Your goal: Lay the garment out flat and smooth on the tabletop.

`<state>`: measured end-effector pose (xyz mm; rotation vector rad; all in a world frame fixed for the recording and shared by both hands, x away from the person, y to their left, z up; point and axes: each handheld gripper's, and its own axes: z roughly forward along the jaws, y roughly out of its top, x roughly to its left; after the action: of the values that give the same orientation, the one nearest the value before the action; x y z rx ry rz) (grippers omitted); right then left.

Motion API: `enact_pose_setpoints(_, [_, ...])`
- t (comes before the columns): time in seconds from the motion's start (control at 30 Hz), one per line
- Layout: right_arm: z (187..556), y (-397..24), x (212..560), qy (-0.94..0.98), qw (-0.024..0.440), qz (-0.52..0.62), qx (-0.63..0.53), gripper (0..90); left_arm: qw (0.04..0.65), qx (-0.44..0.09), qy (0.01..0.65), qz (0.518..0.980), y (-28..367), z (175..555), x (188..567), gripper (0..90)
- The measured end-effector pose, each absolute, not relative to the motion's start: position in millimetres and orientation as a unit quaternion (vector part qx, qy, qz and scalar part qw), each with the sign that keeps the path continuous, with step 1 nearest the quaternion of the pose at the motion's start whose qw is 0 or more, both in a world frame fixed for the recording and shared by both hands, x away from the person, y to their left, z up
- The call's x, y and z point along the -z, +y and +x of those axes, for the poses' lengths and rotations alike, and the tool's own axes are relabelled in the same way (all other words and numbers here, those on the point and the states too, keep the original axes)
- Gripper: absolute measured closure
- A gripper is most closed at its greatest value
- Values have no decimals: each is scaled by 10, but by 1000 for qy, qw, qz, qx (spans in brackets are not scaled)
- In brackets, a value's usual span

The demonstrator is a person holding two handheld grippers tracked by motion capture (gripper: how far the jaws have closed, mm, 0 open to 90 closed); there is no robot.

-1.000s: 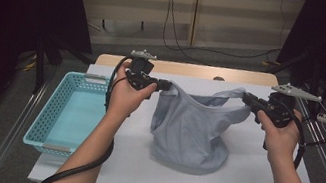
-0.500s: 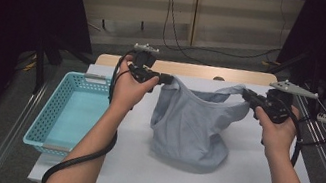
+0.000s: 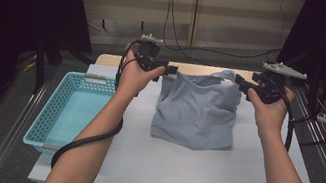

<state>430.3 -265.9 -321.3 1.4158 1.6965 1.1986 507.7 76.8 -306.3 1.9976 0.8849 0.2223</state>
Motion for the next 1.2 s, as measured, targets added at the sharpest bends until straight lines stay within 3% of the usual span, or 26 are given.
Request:
enact_pose_setpoints(0.17, [4109,-2663,3356,656,286,530,-454,274,448,-84,364,812,825,4885,3293,272])
enact_pose_setpoints(0.5, [3736,-2606,3756,685,254,517,-446,218,431,-62,350,829,876,4517,3639,228])
enact_pose_setpoints(1.2, [3379,-2653,4417,700,211,525,-435,157,431,-53,356,827,959,4192,4206,191])
